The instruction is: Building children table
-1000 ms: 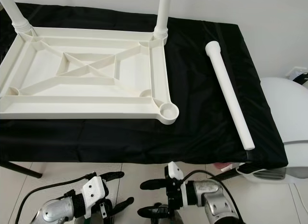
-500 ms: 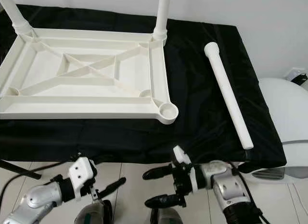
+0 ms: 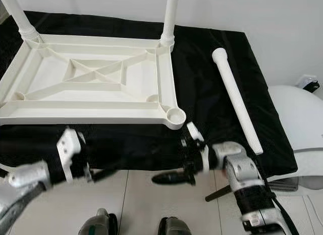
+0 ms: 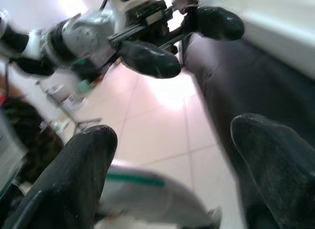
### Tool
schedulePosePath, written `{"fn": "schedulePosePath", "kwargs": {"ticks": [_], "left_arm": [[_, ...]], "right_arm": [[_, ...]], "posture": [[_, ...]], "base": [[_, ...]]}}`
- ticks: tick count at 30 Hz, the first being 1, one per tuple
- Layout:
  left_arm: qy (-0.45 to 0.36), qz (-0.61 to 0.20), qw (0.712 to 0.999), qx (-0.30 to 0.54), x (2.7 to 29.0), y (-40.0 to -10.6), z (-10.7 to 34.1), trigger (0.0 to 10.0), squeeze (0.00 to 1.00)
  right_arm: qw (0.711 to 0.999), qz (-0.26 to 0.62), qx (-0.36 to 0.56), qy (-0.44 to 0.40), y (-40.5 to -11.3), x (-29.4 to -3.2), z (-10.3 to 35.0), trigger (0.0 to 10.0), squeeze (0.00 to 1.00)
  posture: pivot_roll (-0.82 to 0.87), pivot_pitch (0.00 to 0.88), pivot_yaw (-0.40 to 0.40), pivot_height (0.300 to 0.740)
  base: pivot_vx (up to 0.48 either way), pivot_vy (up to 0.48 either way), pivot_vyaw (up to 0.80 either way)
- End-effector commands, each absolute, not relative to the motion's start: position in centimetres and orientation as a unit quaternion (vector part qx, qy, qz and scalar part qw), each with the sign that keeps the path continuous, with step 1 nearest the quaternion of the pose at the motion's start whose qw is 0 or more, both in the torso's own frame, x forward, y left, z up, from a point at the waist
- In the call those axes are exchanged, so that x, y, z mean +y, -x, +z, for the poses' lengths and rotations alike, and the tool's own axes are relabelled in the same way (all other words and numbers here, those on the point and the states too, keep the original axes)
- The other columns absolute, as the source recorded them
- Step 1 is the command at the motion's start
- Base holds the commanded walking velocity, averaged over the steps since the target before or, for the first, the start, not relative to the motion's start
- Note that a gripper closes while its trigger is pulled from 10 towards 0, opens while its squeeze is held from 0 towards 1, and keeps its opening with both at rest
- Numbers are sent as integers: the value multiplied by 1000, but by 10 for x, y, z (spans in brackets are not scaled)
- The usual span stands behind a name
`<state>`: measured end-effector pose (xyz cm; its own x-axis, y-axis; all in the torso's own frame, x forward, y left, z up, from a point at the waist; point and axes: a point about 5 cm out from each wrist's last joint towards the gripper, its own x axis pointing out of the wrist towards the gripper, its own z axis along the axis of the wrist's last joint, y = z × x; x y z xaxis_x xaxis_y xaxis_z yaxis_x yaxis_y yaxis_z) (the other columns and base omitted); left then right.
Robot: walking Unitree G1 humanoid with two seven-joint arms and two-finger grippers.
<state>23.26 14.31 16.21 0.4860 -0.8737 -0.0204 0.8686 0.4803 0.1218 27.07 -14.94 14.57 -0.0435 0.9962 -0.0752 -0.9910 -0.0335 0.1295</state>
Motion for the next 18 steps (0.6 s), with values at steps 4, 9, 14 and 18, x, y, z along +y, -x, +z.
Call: {"fn": "schedulePosePath", "kwargs": {"ticks": [4,9,14,18], "left_arm": [[-26,-507,862,-11,146,-245,159,10000,0],[-11,-452,892,-11,153,-259,155,10000,0],[2,-393,919,-28,159,-285,165,10000,0],[-2,-368,929,-38,159,-298,170,10000,0]], "right_arm": [[739,671,42,-52,-282,-147,147,10000,0],[767,636,23,-76,-289,-143,146,10000,0],[823,559,-17,-102,-308,-142,151,10000,0],[854,505,-49,-113,-321,-141,158,10000,0]], "posture": [[85,47,-13,740],[80,44,-10,740],[67,50,-9,740],[62,47,-8,740]], "base": [[0,0,0],[0,0,0],[0,0,0],[0,0,0]]}}
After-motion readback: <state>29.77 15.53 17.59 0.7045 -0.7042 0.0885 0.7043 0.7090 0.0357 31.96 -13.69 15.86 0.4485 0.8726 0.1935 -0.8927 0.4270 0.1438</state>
